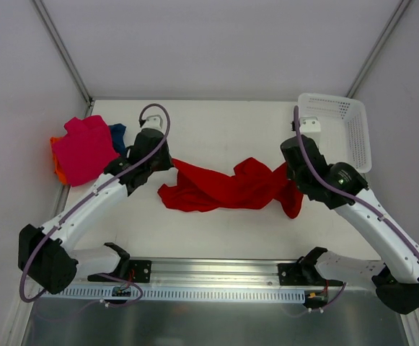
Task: Fold and stack the t-shirts
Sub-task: Flatten the tshirt out
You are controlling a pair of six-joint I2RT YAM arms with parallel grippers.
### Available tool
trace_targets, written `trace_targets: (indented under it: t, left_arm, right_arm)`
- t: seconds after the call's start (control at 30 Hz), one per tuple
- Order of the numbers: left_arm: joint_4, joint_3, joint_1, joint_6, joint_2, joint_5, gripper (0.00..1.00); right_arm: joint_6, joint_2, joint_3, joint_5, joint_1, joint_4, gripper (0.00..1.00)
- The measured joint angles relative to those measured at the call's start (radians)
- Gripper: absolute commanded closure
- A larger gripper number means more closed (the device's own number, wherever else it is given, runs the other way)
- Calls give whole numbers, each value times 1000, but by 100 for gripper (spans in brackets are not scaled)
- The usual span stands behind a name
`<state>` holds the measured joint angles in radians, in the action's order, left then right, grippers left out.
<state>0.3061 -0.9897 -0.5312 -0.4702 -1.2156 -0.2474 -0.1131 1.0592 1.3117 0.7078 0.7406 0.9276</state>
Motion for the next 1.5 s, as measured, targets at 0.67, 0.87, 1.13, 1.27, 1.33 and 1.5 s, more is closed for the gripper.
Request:
trace_targets:
  t: [0.67,0.87,1.13,1.27,1.33,1.5]
  left_arm:
    - [402,-709,0,78,365,-85,100]
    - [523,-882,0,77,402,-1,100]
    - [610,-1040,0,69,414,87,100]
    - [630,-1042,0,63,414,117,100]
    - [636,-1032,0,63,412,115,100]
    - [636,-935,0,62,400,61,100]
  right_arm:
    - [194,-64,619,-46,-2,3,100]
    - [229,-62,907,-182,-2,18,100]
    - [243,-89,1043,-303,-2,16,100]
    - [256,-108,1029,-315,-2,3,100]
    - [263,-112,1012,-315,-2,-12,100]
    - [295,-140,841,-267,-3,-82,99]
